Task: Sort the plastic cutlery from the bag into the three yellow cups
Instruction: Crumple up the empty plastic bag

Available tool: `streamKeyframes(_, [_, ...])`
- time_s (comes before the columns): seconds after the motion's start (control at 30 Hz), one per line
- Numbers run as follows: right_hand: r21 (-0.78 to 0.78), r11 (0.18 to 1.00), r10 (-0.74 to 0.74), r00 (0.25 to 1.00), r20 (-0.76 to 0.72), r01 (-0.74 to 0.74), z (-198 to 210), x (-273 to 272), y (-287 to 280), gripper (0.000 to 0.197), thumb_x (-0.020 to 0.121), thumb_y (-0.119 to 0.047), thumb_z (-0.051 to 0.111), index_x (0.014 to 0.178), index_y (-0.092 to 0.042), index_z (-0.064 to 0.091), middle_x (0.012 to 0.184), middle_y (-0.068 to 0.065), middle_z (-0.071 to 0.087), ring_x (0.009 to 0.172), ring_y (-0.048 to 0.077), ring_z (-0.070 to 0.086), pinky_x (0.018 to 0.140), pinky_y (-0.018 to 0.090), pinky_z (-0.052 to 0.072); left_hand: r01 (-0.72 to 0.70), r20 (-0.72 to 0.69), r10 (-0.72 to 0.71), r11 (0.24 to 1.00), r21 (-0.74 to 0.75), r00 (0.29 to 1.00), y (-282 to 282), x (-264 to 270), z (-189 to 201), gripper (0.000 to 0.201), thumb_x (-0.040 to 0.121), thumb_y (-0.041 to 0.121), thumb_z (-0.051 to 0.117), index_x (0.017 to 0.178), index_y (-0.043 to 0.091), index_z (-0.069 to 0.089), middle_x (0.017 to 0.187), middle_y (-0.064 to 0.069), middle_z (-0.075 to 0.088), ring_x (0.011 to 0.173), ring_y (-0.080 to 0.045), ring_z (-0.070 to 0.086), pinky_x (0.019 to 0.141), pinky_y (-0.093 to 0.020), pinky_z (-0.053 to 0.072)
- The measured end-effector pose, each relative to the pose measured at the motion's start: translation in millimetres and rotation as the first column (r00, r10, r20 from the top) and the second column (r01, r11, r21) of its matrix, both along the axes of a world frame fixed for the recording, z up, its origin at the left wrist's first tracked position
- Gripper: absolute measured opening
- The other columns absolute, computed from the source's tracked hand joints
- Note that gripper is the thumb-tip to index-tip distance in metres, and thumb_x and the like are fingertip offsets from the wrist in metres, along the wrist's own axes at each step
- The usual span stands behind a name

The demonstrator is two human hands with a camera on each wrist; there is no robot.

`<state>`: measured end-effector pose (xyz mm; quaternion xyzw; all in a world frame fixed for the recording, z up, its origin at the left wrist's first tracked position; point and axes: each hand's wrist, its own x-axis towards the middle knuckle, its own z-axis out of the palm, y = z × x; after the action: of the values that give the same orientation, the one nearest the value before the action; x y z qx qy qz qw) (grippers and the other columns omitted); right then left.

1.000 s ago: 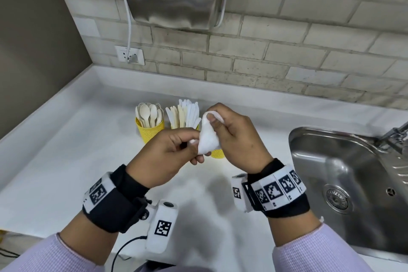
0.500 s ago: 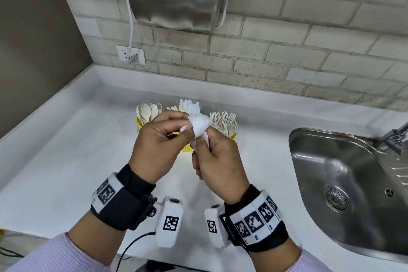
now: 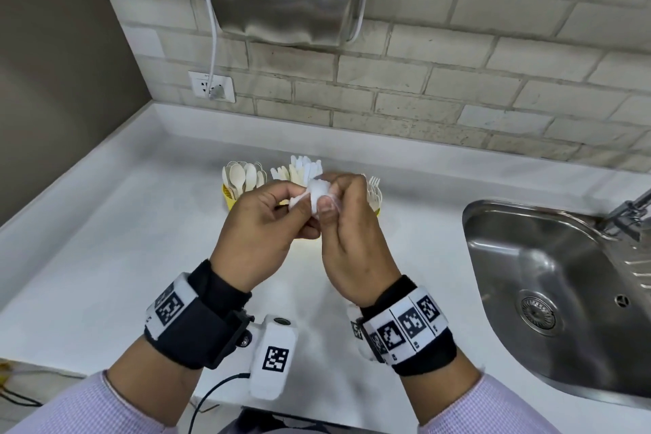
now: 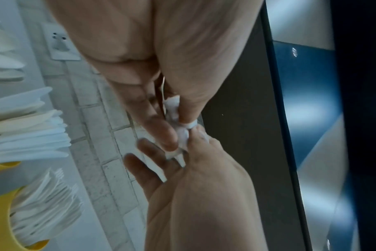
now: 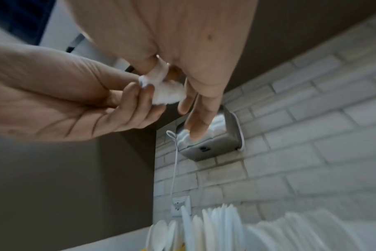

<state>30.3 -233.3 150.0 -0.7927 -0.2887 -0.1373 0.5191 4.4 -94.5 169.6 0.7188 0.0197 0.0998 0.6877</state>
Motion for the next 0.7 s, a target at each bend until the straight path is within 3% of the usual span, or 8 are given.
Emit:
streamKeyframes(0.13, [0.132, 0.988, -0.071, 0.994, -0.078, 0.081, -1.3, -1.7, 12.1, 0.033, 0.109, -0.043, 0.031, 0.125, -0.019, 0.046, 0.08, -0.006, 0.065, 0.071, 0.012, 0.068, 0.064, 0.034, 0.058, 0.075, 0.18, -0.139, 0.944, 0.322, 0.974, 3.5, -6.4, -0.4, 0.014, 0.102, 0.009, 0.059, 0.101, 0.005, 0.072, 0.099, -0.009, 0.061, 0.078, -0.017, 0.069, 0.074, -0.03, 0.06])
streamKeyframes(0.2, [0.12, 0.977, -0.166, 0.981, -0.098, 0.177, 1.9, 1.9, 16.5, 0.043, 0.106, -0.041, 0.033, 0.098, -0.009, 0.06, 0.068, 0.0, 0.063, 0.063, 0.014, 0.061, 0.064, 0.035, 0.051, 0.06, 0.248, -0.211, 0.861, 0.505, 0.946, 5.9, -10.2, -1.8, 0.016, 0.101, 0.01, 0.055, 0.099, 0.01, 0.071, 0.103, -0.004, 0.056, 0.091, -0.017, 0.063, 0.08, -0.025, 0.054])
streamKeyframes(0.27, [0.139, 0.965, -0.186, 0.952, -0.242, 0.224, 3.3, 7.3, 20.4, 0.048, 0.102, -0.038, 0.037, 0.069, -0.007, 0.054, 0.057, 0.004, 0.056, 0.056, 0.017, 0.051, 0.064, 0.038, 0.046, 0.044, 0.276, -0.246, 0.816, 0.576, 0.929, 10.6, -11.7, -1.7, 0.023, 0.099, 0.015, 0.049, 0.096, 0.015, 0.071, 0.104, -0.003, 0.049, 0.098, -0.014, 0.054, 0.087, -0.019, 0.046])
streamKeyframes(0.33, [0.193, 0.955, -0.132, 0.906, -0.401, 0.225, 4.4, 8.9, 25.1, 0.05, 0.096, -0.042, 0.041, 0.061, -0.006, 0.046, 0.054, 0.009, 0.047, 0.053, 0.018, 0.042, 0.058, 0.039, 0.041, 0.04, 0.29, -0.286, 0.772, 0.634, 0.913, 20.4, -8.7, -2.2, 0.026, 0.098, 0.018, 0.049, 0.099, 0.012, 0.074, 0.101, -0.001, 0.047, 0.094, -0.012, 0.052, 0.083, -0.017, 0.044])
streamKeyframes(0.4, [0.258, 0.938, -0.072, 0.86, -0.505, 0.23, 4.8, 7.8, 29.7, 0.052, 0.098, -0.04, 0.045, 0.062, -0.003, 0.047, 0.053, 0.009, 0.046, 0.051, 0.017, 0.04, 0.053, 0.033, 0.035, 0.025, 0.301, -0.289, 0.759, 0.651, 0.909, 30.7, -4.7, -3.7, 0.017, 0.096, 0.012, 0.061, 0.102, 0.011, 0.077, 0.097, 0.0, 0.054, 0.088, -0.012, 0.058, 0.077, -0.022, 0.05])
streamKeyframes(0.47, [0.335, 0.904, -0.024, 0.812, -0.583, 0.267, 7.5, 5.6, 34.9, 0.048, 0.105, -0.027, 0.045, 0.063, -0.006, 0.05, 0.05, 0.001, 0.044, 0.047, 0.016, 0.038, 0.047, 0.025, 0.033, -0.011, 0.31, -0.188, 0.839, 0.543, 0.932, 38.0, -3.0, -2.3, 0.016, 0.089, 0.005, 0.076, 0.102, 0.014, 0.079, 0.092, 0.003, 0.067, 0.083, -0.011, 0.067, 0.077, -0.025, 0.057])
streamKeyframes(0.57, [0.385, 0.887, 0.04, 0.787, -0.616, 0.256, 12.0, -0.8, 45.6, 0.042, 0.106, -0.025, 0.047, 0.072, 0.0, 0.056, 0.054, 0.007, 0.046, 0.042, 0.02, 0.038, 0.041, 0.027, 0.037, -0.05, 0.228, -0.023, 0.95, 0.308, 0.973, 44.7, -1.8, 3.8, 0.027, 0.079, 0.003, 0.085, 0.095, 0.021, 0.073, 0.081, 0.005, 0.074, 0.073, -0.01, 0.072, 0.072, -0.021, 0.059])
streamKeyframes(0.7, [0.294, 0.92, -0.055, 0.829, -0.557, 0.258, 5.1, -10.6, 60.8, 0.038, 0.1, -0.035, 0.056, 0.066, -0.018, 0.057, 0.052, 0.003, 0.047, 0.044, 0.022, 0.041, 0.047, 0.035, 0.038, -0.097, 0.272, -0.058, 0.846, 0.524, 0.96, 57.8, 3.5, 5.0, 0.031, 0.077, 0.016, 0.086, 0.092, 0.027, 0.061, 0.079, 0.007, 0.06, 0.064, -0.014, 0.057, 0.06, -0.021, 0.05])
